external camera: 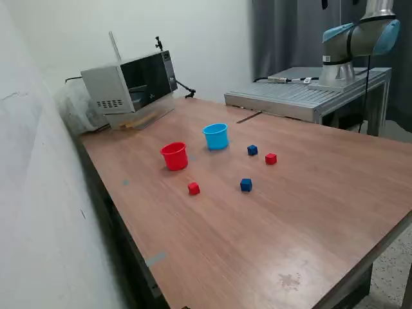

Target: Place red objects in the red bin, and blue objects in the blue bin.

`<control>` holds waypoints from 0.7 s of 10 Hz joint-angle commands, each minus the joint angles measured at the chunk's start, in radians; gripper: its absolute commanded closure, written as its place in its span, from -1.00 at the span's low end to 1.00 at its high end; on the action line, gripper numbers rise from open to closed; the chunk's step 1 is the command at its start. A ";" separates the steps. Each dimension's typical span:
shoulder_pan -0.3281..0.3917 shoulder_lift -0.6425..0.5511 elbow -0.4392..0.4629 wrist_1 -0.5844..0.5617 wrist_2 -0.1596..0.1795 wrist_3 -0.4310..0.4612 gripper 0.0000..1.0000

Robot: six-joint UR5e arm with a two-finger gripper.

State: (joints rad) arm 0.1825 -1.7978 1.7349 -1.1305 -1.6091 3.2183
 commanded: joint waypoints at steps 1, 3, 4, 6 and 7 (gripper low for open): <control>0.000 0.003 -0.011 -0.017 0.000 0.002 -1.00; -0.002 0.003 -0.014 -0.017 0.002 0.002 -1.00; -0.003 0.003 -0.017 -0.015 0.003 0.000 -1.00; -0.005 0.008 -0.020 -0.034 0.000 0.002 -1.00; -0.005 0.008 -0.018 -0.113 0.000 0.012 -1.00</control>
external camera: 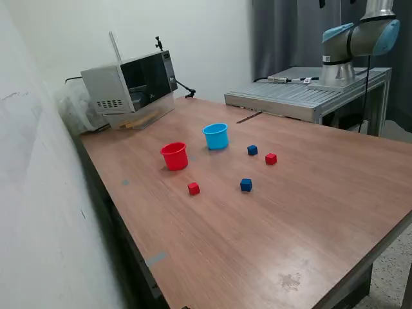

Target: Place red objects in the red bin, and blue objects in the blue bin.

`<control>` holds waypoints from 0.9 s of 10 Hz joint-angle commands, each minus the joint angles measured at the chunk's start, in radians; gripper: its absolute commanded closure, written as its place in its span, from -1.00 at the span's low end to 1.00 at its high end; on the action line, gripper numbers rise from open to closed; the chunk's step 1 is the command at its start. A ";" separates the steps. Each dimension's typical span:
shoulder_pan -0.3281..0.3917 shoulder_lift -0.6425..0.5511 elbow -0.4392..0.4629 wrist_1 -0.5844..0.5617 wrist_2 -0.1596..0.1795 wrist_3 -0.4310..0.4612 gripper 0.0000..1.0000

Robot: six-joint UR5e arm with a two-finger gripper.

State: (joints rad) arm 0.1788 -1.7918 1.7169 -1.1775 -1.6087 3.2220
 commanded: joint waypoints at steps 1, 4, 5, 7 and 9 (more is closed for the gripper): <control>-0.001 -0.003 0.001 -0.183 0.001 0.010 -1.00; -0.002 0.026 -0.016 -0.367 0.007 0.016 -1.00; -0.024 0.058 -0.052 -0.382 0.007 0.041 -1.00; -0.028 0.139 -0.059 -0.482 0.007 0.044 -1.00; -0.057 0.243 -0.051 -0.604 0.007 0.067 -1.00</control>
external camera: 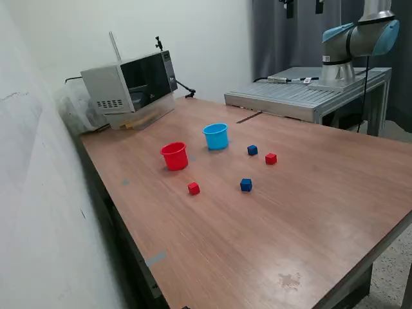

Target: Place red objects in the red bin, and blue objects in the blue bin.

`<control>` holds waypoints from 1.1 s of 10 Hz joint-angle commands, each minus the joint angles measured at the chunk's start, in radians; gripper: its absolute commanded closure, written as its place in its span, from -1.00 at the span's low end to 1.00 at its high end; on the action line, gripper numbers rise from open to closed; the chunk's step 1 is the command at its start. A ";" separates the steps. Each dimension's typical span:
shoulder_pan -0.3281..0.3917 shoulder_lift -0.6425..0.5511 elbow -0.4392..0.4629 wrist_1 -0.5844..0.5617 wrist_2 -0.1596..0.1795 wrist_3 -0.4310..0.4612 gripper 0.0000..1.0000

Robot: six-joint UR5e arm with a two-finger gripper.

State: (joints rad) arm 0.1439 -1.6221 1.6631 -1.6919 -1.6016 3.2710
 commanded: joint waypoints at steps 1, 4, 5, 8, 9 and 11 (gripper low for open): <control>-0.053 0.118 0.009 -0.154 0.000 0.032 -1.00; -0.116 0.268 0.067 -0.349 0.000 0.032 -1.00; -0.144 0.324 0.090 -0.417 0.000 0.029 -1.00; -0.233 0.458 0.124 -0.512 0.000 0.018 -1.00; -0.233 0.471 0.124 -0.529 0.000 0.018 -1.00; -0.233 0.494 0.124 -0.552 0.000 0.016 -1.00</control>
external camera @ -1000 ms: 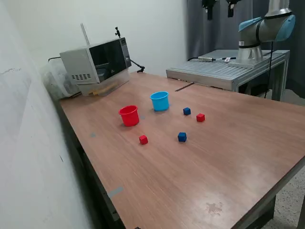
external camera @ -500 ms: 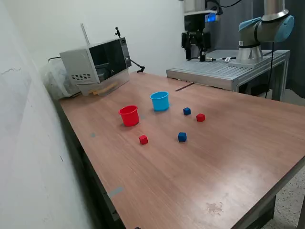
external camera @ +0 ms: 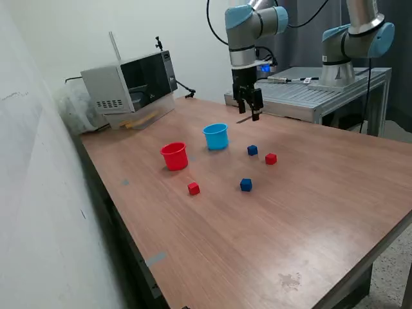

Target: Place red objects in the red bin, and blue objects in the blue bin.

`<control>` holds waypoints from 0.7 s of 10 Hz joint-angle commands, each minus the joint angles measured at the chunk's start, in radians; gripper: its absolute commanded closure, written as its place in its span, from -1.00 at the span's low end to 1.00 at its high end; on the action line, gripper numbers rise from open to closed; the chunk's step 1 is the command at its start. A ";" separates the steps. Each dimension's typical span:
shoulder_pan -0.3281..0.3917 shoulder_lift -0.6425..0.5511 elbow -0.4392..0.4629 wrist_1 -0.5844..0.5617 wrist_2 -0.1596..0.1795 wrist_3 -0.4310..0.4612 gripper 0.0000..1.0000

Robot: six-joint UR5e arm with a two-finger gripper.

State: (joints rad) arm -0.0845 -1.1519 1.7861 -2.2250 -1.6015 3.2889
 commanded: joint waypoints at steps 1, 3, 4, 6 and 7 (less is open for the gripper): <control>-0.001 0.055 0.001 -0.039 0.000 -0.015 -1.00; 0.003 0.115 0.001 -0.073 0.000 -0.029 -1.00; 0.003 0.136 -0.002 -0.090 0.000 -0.031 -1.00; -0.003 0.159 -0.008 -0.091 0.000 -0.057 -1.00; -0.003 0.162 -0.008 -0.093 0.000 -0.061 -1.00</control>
State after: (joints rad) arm -0.0855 -1.0022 1.7798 -2.3137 -1.6015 3.2404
